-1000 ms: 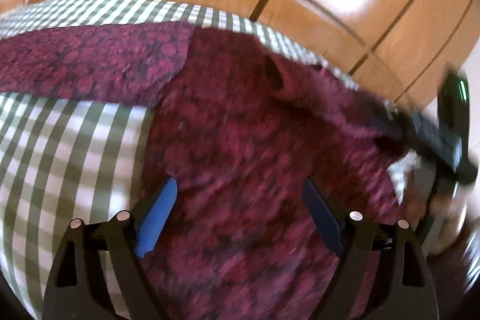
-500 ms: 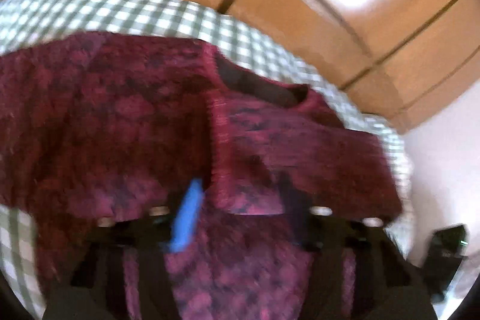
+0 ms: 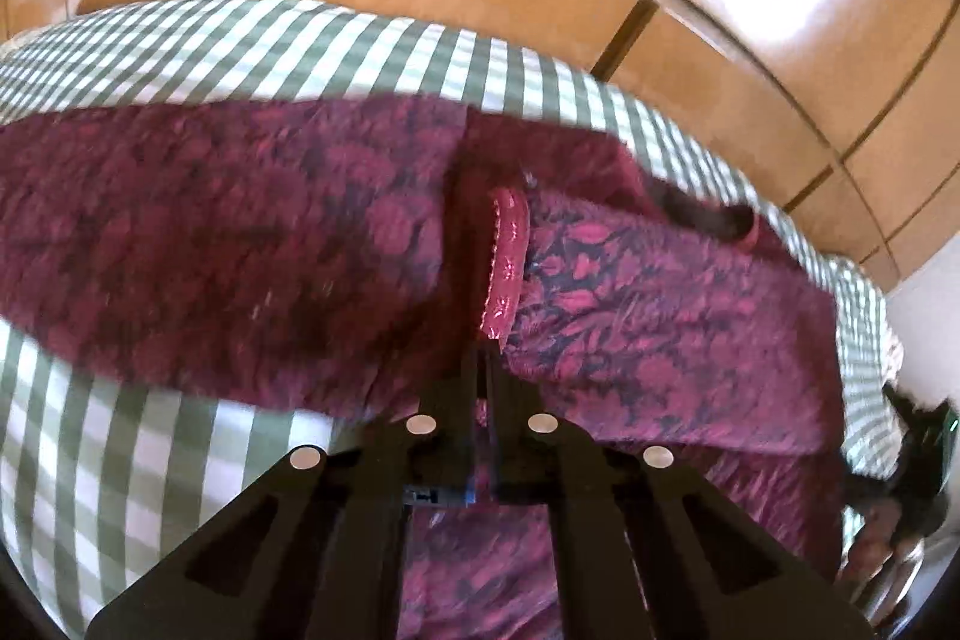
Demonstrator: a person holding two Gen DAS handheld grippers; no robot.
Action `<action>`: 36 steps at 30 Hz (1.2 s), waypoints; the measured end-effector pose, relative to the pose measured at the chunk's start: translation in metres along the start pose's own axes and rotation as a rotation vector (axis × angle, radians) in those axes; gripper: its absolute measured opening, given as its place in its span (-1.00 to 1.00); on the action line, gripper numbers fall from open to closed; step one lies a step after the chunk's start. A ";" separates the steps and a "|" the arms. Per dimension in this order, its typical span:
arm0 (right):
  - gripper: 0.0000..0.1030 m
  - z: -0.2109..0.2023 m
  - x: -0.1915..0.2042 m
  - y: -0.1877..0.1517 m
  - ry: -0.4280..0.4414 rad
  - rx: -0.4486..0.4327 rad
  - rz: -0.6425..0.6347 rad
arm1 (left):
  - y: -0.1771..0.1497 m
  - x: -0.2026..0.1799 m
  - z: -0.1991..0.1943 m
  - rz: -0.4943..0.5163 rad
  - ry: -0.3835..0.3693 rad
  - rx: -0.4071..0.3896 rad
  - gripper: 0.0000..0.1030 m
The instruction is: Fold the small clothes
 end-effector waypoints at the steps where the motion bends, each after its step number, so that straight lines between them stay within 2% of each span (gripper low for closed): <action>1: 0.94 -0.002 0.003 -0.003 -0.014 0.023 -0.018 | 0.000 0.001 0.000 -0.001 0.000 -0.001 -0.98; 4: 0.94 -0.011 0.016 -0.015 -0.098 0.093 -0.120 | -0.003 -0.006 -0.010 0.049 -0.003 -0.026 -0.98; 6: 0.94 -0.021 0.029 -0.021 -0.114 0.125 -0.209 | 0.000 -0.011 -0.015 0.081 -0.013 -0.043 -0.98; 9: 0.94 -0.035 0.063 -0.025 -0.144 0.101 -0.380 | 0.002 -0.015 -0.022 0.103 -0.040 -0.057 -0.98; 10: 0.94 -0.037 0.077 -0.023 -0.180 0.071 -0.447 | 0.001 -0.015 -0.023 0.111 -0.039 -0.063 -0.98; 12: 0.94 -0.024 0.092 -0.019 -0.223 0.050 -0.524 | 0.003 -0.015 -0.023 0.113 -0.038 -0.069 -0.98; 14: 0.91 0.006 0.099 -0.015 -0.292 0.061 -0.596 | 0.004 -0.012 -0.024 0.098 -0.040 -0.073 -0.98; 17: 0.70 0.055 0.091 -0.012 -0.425 0.103 -0.689 | 0.007 -0.005 -0.025 0.078 -0.027 -0.084 -0.98; 19: 0.70 0.088 0.068 -0.008 -0.509 0.143 -0.674 | 0.007 0.003 -0.022 0.081 0.010 -0.086 -0.98; 20: 0.73 0.103 0.053 -0.006 -0.545 0.156 -0.653 | 0.006 0.007 -0.016 0.071 0.012 -0.061 -0.98; 21: 0.77 0.107 0.049 -0.006 -0.549 0.131 -0.652 | 0.005 0.010 -0.013 0.057 0.009 -0.047 -0.97; 22: 0.83 0.109 0.050 -0.008 -0.561 0.098 -0.678 | 0.006 0.012 -0.015 0.053 0.025 -0.058 -0.96; 24: 0.84 0.109 0.048 -0.012 -0.588 0.069 -0.712 | 0.012 0.012 -0.029 0.089 0.148 -0.158 -0.96; 25: 0.84 0.109 0.048 -0.013 -0.588 0.053 -0.718 | 0.014 0.007 -0.037 0.108 0.137 -0.193 -0.96; 26: 0.84 0.108 0.047 -0.014 -0.582 0.049 -0.715 | 0.016 -0.004 -0.043 0.121 0.076 -0.208 -0.96; 29: 0.85 0.109 0.046 -0.015 -0.583 0.045 -0.718 | 0.017 -0.031 -0.044 0.183 0.005 -0.221 -0.96; 32: 0.85 0.107 0.046 -0.016 -0.582 0.039 -0.721 | 0.016 -0.052 -0.019 0.225 -0.009 -0.166 -0.96; 35: 0.86 0.105 0.053 -0.019 -0.582 0.030 -0.728 | 0.015 -0.038 0.033 0.200 0.087 -0.049 -0.96; 36: 0.86 0.104 0.053 -0.019 -0.582 0.027 -0.731 | 0.017 -0.032 0.042 0.174 0.060 -0.046 -0.96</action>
Point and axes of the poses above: each gripper's, at about its wrist camera, not at the fingertips, and z roughly the way its jaws point, x to its left, y to its top, the point moved 7 cm from there along z, roughly the way its jaws point, and after that the axes turned 8 degrees about -z, right-handed, at the moved point
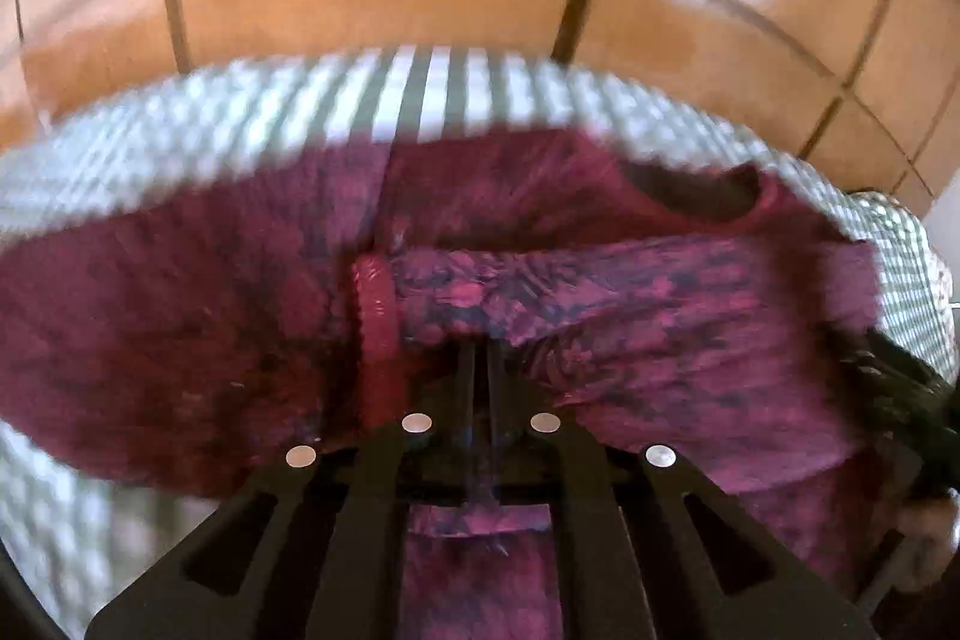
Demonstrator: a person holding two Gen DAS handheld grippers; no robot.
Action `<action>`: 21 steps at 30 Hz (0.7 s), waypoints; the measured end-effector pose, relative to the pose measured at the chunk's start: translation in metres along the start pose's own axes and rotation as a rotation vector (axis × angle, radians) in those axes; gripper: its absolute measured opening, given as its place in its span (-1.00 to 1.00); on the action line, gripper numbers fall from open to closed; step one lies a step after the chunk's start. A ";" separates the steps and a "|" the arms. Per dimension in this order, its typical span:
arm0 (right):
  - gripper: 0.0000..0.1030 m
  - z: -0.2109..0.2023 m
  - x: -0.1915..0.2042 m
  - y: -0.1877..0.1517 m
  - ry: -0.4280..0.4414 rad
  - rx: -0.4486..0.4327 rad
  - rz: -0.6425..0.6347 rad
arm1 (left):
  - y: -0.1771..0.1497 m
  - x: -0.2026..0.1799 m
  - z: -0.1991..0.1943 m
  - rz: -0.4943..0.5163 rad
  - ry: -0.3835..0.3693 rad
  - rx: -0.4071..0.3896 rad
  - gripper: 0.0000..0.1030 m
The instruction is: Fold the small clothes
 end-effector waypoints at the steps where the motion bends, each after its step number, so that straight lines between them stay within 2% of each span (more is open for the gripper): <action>1: 0.87 0.001 0.000 0.000 -0.004 -0.002 -0.003 | 0.002 0.003 0.001 -0.019 -0.018 -0.012 -0.96; 4: 0.89 0.002 -0.001 0.000 -0.003 -0.007 -0.004 | 0.004 0.012 -0.003 -0.094 -0.074 0.011 -0.96; 8: 0.89 0.003 -0.001 0.001 -0.002 -0.011 -0.005 | -0.003 0.019 -0.030 -0.102 -0.092 0.005 -0.96; 9: 0.89 0.002 -0.001 0.001 -0.002 -0.012 -0.005 | -0.005 0.026 -0.041 -0.108 -0.089 -0.003 -0.85; 10: 0.90 0.002 -0.001 0.001 -0.006 -0.013 -0.008 | -0.007 0.033 -0.050 -0.120 -0.092 -0.009 -0.21; 12: 0.94 0.001 -0.001 0.001 -0.022 -0.011 -0.015 | -0.015 0.060 -0.073 -0.189 -0.057 -0.057 0.69; 14: 0.96 -0.005 -0.001 0.003 -0.044 -0.006 -0.021 | -0.021 0.096 -0.098 -0.263 -0.045 -0.120 0.69; 17: 0.96 -0.023 0.002 0.002 -0.037 0.001 -0.015 | -0.036 0.161 -0.125 -0.375 0.015 -0.137 0.66; 19: 0.96 -0.043 0.011 -0.004 -0.001 -0.021 -0.025 | -0.045 0.214 -0.139 -0.481 0.059 -0.148 0.55; 21: 0.96 -0.059 0.022 -0.011 0.025 -0.038 -0.055 | -0.052 0.255 -0.147 -0.593 0.073 -0.148 0.44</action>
Point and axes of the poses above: each gripper's, at about its wrist camera, not at the fingertips, and z roughly the way its jaws point, x to its left, y to its top, the point moved 7 cm from there along z, roughly the way its jaws point, and after that the axes turned 8 degrees about -z, right-handed, at the moved point
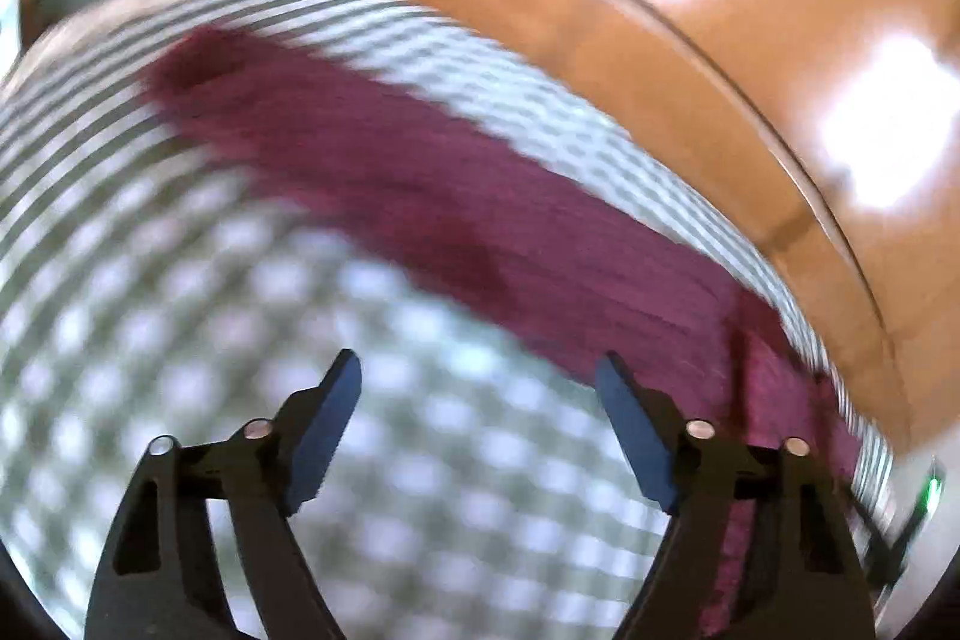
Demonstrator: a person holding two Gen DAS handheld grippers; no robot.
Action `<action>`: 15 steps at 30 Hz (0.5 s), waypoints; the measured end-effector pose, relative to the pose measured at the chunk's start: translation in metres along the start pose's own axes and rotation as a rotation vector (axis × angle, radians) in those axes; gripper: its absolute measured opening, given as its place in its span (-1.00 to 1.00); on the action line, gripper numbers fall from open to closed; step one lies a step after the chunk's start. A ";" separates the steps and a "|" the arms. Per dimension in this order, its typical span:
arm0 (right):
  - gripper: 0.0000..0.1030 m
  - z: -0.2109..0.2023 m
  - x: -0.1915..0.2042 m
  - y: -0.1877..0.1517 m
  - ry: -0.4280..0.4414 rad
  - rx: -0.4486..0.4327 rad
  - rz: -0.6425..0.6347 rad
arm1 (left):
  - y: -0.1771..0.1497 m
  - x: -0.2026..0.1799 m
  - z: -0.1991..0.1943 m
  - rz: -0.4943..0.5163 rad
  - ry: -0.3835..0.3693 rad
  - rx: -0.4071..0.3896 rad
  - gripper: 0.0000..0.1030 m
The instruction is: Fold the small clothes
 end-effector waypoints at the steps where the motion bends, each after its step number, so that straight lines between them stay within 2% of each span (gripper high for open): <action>1: 0.96 -0.007 0.008 -0.005 0.018 -0.002 -0.022 | 0.010 0.019 -0.003 -0.057 0.003 -0.006 0.36; 2: 0.96 -0.013 0.016 -0.010 0.033 0.000 -0.043 | 0.025 0.044 -0.008 -0.136 0.004 -0.022 0.31; 4: 0.96 -0.022 0.035 -0.023 0.059 0.007 -0.098 | 0.040 0.066 -0.011 -0.214 -0.017 -0.037 0.12; 6: 0.96 -0.024 0.051 -0.034 0.064 0.018 -0.153 | 0.058 0.082 -0.012 -0.270 -0.040 -0.041 0.04; 11: 0.96 -0.007 0.081 -0.066 0.003 0.091 -0.279 | 0.089 0.099 -0.008 -0.341 -0.016 -0.072 0.04; 13: 0.96 -0.004 0.083 -0.068 -0.001 0.095 -0.277 | 0.099 0.103 -0.001 -0.369 0.012 -0.073 0.05; 15: 0.96 0.000 0.077 -0.070 0.041 0.111 -0.224 | 0.106 0.103 0.004 -0.376 0.030 -0.074 0.07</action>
Point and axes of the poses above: each gripper's, at about its wrist camera, not at the fingertips, and z roughly the way its jaws point, x to its left, y to its top, the point moved 7 cm from there along z, roughly the way its jaws point, and after that the axes turned 8 degrees about -z, right-handed, at the moved point
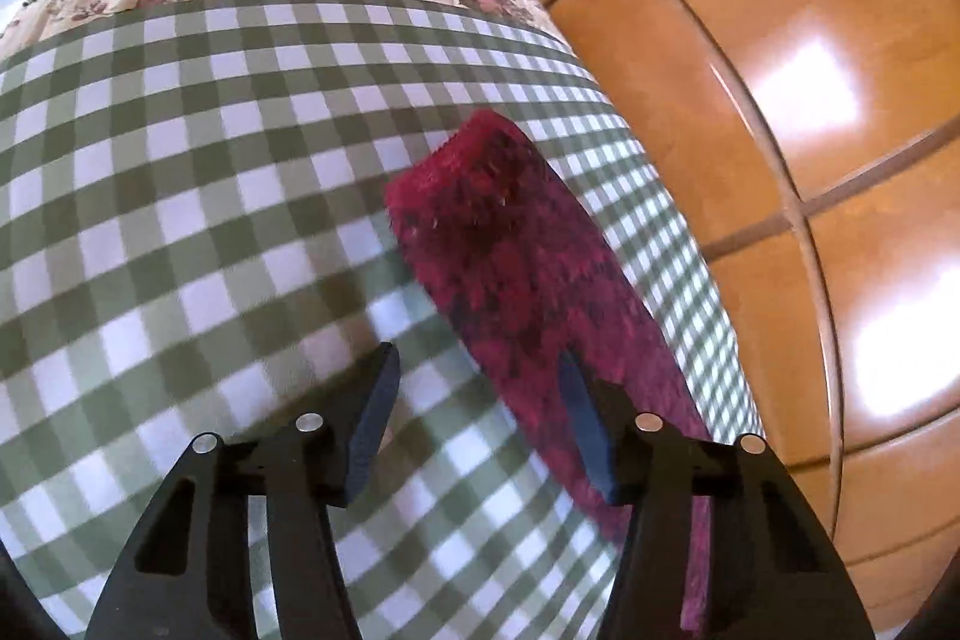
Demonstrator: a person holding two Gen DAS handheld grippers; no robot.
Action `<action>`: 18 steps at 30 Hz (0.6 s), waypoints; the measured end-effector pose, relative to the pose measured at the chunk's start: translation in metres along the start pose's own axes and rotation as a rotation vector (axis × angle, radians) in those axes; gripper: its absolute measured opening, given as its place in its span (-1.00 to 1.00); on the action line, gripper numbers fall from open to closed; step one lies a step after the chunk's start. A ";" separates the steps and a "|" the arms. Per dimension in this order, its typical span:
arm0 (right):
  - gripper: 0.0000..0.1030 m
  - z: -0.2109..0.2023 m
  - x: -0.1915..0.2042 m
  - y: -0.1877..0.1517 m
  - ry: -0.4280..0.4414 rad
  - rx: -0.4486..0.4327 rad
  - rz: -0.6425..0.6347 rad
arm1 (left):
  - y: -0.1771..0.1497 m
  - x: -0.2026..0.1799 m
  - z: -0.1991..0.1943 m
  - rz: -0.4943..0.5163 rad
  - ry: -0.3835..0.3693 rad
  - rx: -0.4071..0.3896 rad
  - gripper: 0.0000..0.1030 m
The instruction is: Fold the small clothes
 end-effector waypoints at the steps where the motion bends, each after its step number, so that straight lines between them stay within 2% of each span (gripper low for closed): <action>1: 0.97 0.000 -0.002 -0.003 0.022 -0.001 0.022 | 0.000 -0.004 0.003 0.014 0.012 -0.005 0.07; 2: 0.97 0.001 -0.004 -0.005 0.047 -0.001 0.040 | 0.000 -0.009 0.004 0.027 0.014 -0.007 0.07; 3: 0.97 0.002 -0.005 -0.005 0.058 0.000 0.049 | 0.001 -0.017 0.012 0.039 0.016 -0.001 -0.02; 4: 0.97 0.002 -0.005 -0.006 0.061 0.000 0.051 | -0.002 -0.025 0.016 0.065 0.011 0.014 -0.37; 5: 0.97 0.001 -0.004 -0.006 0.053 -0.003 0.046 | -0.004 -0.029 0.017 0.098 0.014 0.027 -0.56; 7: 0.97 0.000 -0.001 -0.004 0.038 -0.007 0.036 | -0.012 -0.045 0.012 0.167 -0.002 0.016 -0.77; 13: 0.97 -0.002 0.000 -0.005 0.030 -0.017 0.036 | -0.076 -0.134 -0.030 0.461 -0.183 -0.015 -0.80; 15: 0.97 -0.003 0.000 -0.005 0.031 -0.017 0.036 | -0.112 -0.164 -0.047 0.566 -0.259 -0.011 -0.80; 18: 0.97 -0.002 0.001 -0.005 0.029 -0.018 0.036 | -0.175 -0.201 -0.059 0.692 -0.356 0.040 -0.80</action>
Point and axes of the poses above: each gripper's, at about its wrist camera, not at the fingertips, and z roughly the way its jaws point, x to its left, y to its top, the point moved 7 cm from there along z, roughly the way its jaws point, and after that the axes turned 8 degrees about -z, right-handed, at the moved point
